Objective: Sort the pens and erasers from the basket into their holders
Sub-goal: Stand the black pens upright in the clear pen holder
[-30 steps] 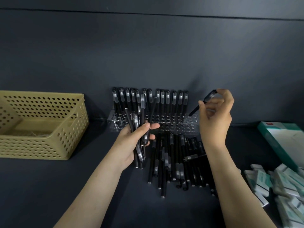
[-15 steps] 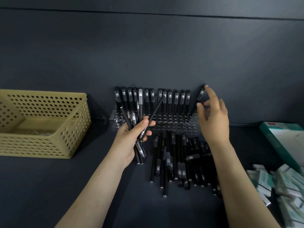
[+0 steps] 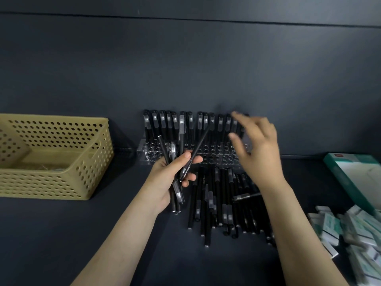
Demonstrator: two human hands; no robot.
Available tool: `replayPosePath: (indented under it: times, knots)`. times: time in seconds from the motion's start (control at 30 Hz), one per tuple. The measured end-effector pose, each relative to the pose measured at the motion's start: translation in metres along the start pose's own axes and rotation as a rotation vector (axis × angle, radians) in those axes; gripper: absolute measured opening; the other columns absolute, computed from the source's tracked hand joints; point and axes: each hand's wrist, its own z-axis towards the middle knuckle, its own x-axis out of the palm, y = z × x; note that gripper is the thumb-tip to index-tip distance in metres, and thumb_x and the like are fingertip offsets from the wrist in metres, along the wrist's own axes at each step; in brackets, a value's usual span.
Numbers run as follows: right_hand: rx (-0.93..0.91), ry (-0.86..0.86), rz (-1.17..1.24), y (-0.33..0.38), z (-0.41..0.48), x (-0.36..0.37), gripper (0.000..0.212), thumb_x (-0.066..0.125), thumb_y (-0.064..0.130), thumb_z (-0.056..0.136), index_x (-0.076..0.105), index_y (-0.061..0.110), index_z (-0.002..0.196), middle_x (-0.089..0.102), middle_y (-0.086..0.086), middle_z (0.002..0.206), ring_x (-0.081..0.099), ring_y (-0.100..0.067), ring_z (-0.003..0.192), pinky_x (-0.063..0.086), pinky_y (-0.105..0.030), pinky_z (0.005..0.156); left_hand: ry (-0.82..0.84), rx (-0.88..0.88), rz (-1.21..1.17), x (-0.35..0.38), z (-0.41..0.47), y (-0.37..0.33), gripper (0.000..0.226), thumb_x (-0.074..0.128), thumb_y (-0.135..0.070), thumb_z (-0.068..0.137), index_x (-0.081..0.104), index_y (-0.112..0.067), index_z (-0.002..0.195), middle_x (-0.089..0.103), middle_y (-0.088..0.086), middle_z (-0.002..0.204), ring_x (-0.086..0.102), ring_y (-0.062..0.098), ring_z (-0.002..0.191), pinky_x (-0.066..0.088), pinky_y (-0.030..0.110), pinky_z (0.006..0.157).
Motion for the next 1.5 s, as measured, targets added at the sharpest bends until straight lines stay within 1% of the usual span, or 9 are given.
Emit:
replayPosePath:
  times: [0.17,0.4,0.57,0.8,0.9,1.1,1.23,1.4,1.5]
  knots:
    - [-0.202,0.217,0.097,0.018,-0.002,0.013,0.025,0.068,0.040,0.084,0.076,0.025,0.102,0.064,0.010,0.122,0.049,-0.017,0.122,0.038,-0.041,0.102,0.033,0.009,0.051,0.002,-0.001,0.003,0.022,0.061,-0.024,0.090,0.070,-0.012,0.106,0.074,0.008,0.099,0.055,0.012,0.049,0.038,0.019,0.043]
    - [-0.137,0.306,0.139,0.010,-0.005,0.011,0.022,0.077,0.021,0.080,0.074,0.025,0.102,0.070,0.013,0.103,0.061,-0.014,0.104,0.045,-0.049,0.092,0.093,-0.009,0.066,0.003,-0.002,0.005,0.023,0.057,-0.027,0.093,0.071,-0.014,0.105,0.074,0.009,0.103,0.055,0.012,0.050,0.037,0.019,0.045]
    - [-0.162,0.309,0.141,0.009,-0.006,0.012,0.019,0.076,0.018,0.081,0.075,0.023,0.099,0.070,0.013,0.102,0.060,-0.015,0.102,0.046,-0.044,0.091,0.104,-0.026,0.051,0.002,-0.002,0.005,0.025,0.056,-0.027,0.093,0.070,-0.012,0.107,0.073,0.009,0.104,0.054,0.012,0.050,0.036,0.019,0.046]
    - [0.018,0.152,0.238,-0.001,-0.002,0.001,0.013,0.070,0.012,0.086,0.070,0.013,0.099,0.068,0.007,0.095,0.064,-0.006,0.089,0.048,-0.013,0.084,0.092,-0.031,-0.003,0.001,-0.001,0.004,0.026,0.054,-0.025,0.094,0.067,-0.008,0.109,0.073,0.009,0.105,0.057,0.011,0.051,0.039,0.018,0.045]
    - [0.220,0.038,0.335,-0.007,-0.001,-0.007,0.025,0.068,0.010,0.088,0.057,0.022,0.107,0.064,0.012,0.093,0.066,-0.010,0.086,0.050,-0.014,0.078,0.085,-0.022,-0.005,0.003,-0.001,0.005,0.028,0.057,-0.026,0.092,0.068,-0.011,0.113,0.073,0.005,0.100,0.054,0.011,0.053,0.039,0.019,0.046]
    - [0.288,-0.082,0.393,-0.023,-0.001,-0.020,0.080,0.057,-0.003,0.092,0.015,0.036,0.148,0.055,0.006,0.105,0.069,-0.017,0.088,0.055,-0.028,0.081,0.083,-0.016,0.002,0.005,0.000,0.006,0.028,0.056,-0.025,0.093,0.064,-0.016,0.118,0.073,0.005,0.107,0.058,0.012,0.056,0.040,0.020,0.049]
    - [0.300,-0.136,0.342,-0.030,0.000,-0.016,0.076,0.054,-0.006,0.093,0.017,0.029,0.150,0.046,0.016,0.106,0.069,-0.017,0.094,0.051,-0.018,0.082,0.063,-0.017,0.021,0.006,-0.001,0.006,0.026,0.055,-0.025,0.094,0.063,-0.009,0.113,0.073,0.004,0.107,0.063,0.012,0.061,0.041,0.022,0.053]
    - [0.270,-0.138,0.259,-0.034,-0.003,-0.007,0.080,0.055,-0.006,0.091,0.014,0.031,0.149,0.054,0.001,0.105,0.066,-0.016,0.085,0.052,-0.020,0.076,0.048,-0.015,0.025,0.005,0.001,0.008,0.022,0.057,-0.023,0.093,0.065,-0.007,0.107,0.074,0.007,0.104,0.065,0.012,0.067,0.047,0.022,0.057]
    - [0.285,-0.097,0.237,-0.035,-0.005,-0.004,0.079,0.054,-0.007,0.091,0.016,0.029,0.150,0.054,0.012,0.095,0.064,-0.014,0.084,0.052,-0.024,0.078,0.035,-0.018,0.015,0.005,0.001,0.008,0.022,0.058,-0.022,0.092,0.068,-0.008,0.105,0.074,0.006,0.099,0.065,0.012,0.068,0.051,0.022,0.057]
